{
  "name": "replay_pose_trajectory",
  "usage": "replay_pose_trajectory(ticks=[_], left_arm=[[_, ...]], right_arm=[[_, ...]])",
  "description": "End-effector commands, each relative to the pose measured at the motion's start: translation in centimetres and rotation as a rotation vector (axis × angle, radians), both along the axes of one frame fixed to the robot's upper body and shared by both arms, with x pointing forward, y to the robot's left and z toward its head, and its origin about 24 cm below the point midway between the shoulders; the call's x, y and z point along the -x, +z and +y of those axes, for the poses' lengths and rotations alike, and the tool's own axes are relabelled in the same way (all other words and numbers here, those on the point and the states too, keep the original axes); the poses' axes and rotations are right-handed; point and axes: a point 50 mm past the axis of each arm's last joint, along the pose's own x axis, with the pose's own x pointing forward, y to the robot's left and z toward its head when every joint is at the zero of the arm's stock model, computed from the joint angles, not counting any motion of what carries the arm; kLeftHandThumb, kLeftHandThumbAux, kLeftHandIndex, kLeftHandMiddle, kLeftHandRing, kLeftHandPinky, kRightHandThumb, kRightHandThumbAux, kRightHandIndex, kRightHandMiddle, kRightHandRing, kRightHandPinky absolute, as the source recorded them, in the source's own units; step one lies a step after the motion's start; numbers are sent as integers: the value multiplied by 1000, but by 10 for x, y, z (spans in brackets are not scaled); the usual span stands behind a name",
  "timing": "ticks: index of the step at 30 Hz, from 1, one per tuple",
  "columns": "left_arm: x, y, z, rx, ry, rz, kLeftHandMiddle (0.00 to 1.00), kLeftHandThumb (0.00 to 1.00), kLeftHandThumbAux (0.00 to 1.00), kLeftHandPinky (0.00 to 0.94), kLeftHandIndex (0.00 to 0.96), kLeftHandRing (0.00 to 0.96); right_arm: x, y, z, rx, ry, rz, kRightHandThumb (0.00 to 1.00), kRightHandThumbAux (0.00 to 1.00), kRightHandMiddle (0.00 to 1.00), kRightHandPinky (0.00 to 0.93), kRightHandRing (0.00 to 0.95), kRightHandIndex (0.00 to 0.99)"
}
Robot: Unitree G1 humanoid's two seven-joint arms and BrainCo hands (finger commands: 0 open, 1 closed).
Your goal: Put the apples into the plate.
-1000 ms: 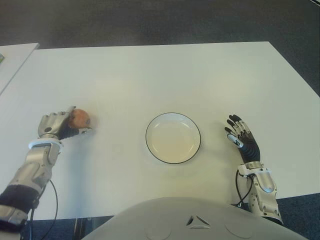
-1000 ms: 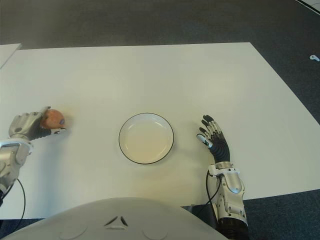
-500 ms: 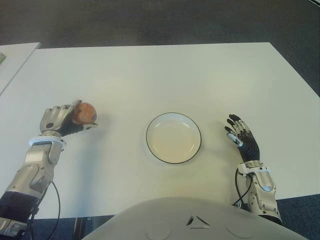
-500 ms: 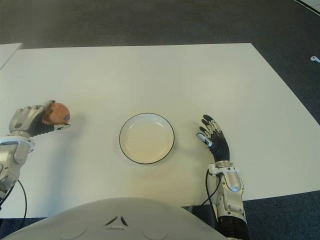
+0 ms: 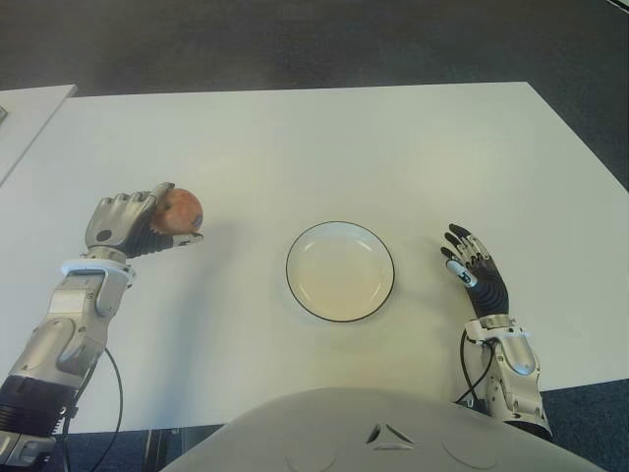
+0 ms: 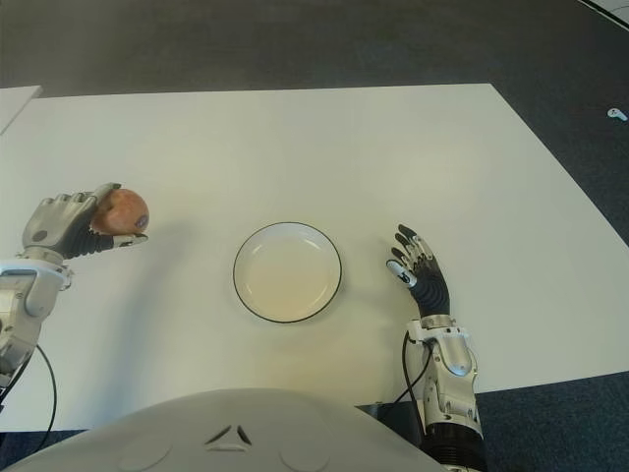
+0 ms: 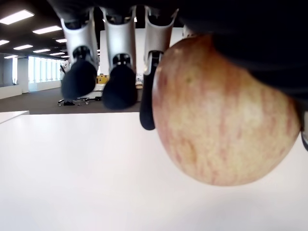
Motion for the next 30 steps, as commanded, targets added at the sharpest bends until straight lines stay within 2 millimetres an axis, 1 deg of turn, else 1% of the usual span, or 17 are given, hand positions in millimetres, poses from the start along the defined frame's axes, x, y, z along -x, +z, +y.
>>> replay_pose_trajectory(ticks=[1, 9, 15, 18, 20, 25, 30], left_arm=[[-1, 6, -6, 8, -20, -17, 797, 740, 694, 775, 443, 797], [-1, 10, -10, 4, -41, -24, 798, 740, 694, 765, 443, 797], [-2, 11, -13, -2, -65, -37, 801, 739, 694, 776, 443, 800], [-3, 12, -18, 1, -87, -44, 802, 739, 694, 772, 443, 800], [-3, 12, -23, 3, -104, -44, 801, 739, 694, 763, 444, 798], [-8, 12, -61, 15, -179, -56, 798, 738, 694, 756, 444, 792], [-11, 18, -88, 24, -248, -73, 801, 738, 694, 763, 444, 791]], right_arm=[[15, -24, 3, -27, -16, 137, 198, 606, 47, 20, 8, 131], [15, -26, 3, -26, -12, 128, 197, 612, 51, 9, 9, 144], [14, -26, 4, -21, -7, 129, 200, 609, 46, 10, 3, 135], [14, -26, 5, -20, -10, 125, 202, 611, 45, 11, 3, 137], [14, -26, 5, -19, -9, 124, 205, 610, 45, 7, 2, 138], [15, -27, 6, -15, -4, 125, 202, 605, 40, 0, 0, 126], [15, -27, 7, -13, -1, 122, 195, 601, 36, 0, 0, 112]])
